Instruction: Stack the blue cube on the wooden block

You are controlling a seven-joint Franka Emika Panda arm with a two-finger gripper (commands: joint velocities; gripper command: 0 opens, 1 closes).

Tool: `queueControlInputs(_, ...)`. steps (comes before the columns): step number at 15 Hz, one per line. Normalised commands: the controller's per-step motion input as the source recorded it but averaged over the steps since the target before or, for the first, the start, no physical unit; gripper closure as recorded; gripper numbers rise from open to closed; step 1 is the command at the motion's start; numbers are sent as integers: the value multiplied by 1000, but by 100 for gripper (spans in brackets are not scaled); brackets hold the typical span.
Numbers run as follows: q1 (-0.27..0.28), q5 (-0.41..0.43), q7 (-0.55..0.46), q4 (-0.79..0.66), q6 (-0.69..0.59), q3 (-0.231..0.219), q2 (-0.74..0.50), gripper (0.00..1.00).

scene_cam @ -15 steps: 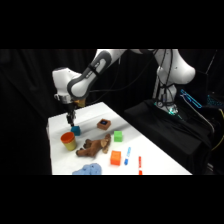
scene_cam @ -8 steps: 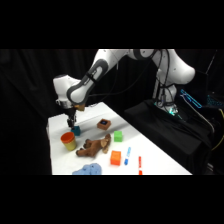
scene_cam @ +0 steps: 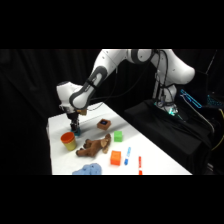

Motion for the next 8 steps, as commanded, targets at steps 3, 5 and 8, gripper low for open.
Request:
queueControlInputs(3,-76,151,-177,200,92,91,133,0)
queueControlInputs(5,-72,142,-174,185,117,78,127,0)
queueControlInputs(8,-82,135,-174,174,136,64,119,26)
